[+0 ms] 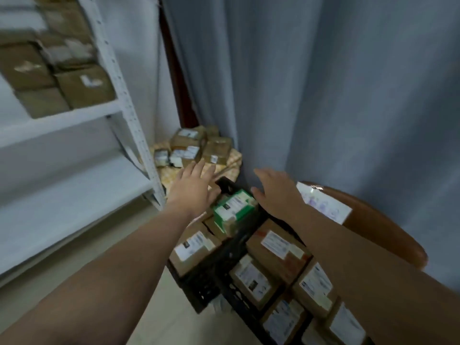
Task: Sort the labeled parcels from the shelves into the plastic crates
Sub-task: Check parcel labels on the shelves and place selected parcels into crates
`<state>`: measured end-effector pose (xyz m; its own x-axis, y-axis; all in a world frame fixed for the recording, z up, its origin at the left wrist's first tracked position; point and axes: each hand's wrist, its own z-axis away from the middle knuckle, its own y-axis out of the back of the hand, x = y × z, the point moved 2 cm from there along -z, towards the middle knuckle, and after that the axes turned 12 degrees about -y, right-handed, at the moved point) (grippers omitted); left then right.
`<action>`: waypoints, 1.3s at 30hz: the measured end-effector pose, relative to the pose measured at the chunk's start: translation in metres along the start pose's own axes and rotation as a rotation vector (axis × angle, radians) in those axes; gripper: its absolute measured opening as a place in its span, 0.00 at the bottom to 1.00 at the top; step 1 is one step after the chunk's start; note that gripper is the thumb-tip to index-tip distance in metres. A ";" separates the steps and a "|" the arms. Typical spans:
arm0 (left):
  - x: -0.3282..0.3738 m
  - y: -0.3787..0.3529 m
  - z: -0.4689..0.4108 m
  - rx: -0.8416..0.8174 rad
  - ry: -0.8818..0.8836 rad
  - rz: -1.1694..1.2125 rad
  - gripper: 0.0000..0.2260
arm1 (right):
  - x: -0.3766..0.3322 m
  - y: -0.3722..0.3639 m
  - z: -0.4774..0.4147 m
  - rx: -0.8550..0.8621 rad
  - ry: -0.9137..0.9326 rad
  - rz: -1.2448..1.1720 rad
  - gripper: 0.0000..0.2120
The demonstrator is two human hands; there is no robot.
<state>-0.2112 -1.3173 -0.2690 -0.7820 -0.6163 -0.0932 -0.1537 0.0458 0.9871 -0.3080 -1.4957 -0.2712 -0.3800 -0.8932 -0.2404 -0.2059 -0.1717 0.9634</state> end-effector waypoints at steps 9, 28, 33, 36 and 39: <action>-0.174 0.090 0.063 0.213 0.152 -0.102 0.25 | -0.201 0.032 -0.062 0.060 0.216 -0.378 0.23; -0.453 0.147 0.113 0.349 0.384 -0.169 0.26 | -0.482 0.025 -0.225 0.044 0.411 -0.702 0.21; -0.507 0.130 0.059 0.354 0.377 -0.175 0.28 | -0.502 0.013 -0.293 0.048 0.436 -0.697 0.21; -0.540 0.120 0.019 0.334 0.351 -0.164 0.28 | -0.509 0.007 -0.333 0.043 0.451 -0.647 0.21; -0.574 0.125 -0.025 0.372 0.322 -0.180 0.26 | -0.521 0.006 -0.372 -0.011 0.468 -0.652 0.21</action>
<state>0.2336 -0.9769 -0.0884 -0.5071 -0.8480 -0.1540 -0.5185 0.1574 0.8405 0.2245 -1.1856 -0.0962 0.2319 -0.6930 -0.6826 -0.2466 -0.7207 0.6479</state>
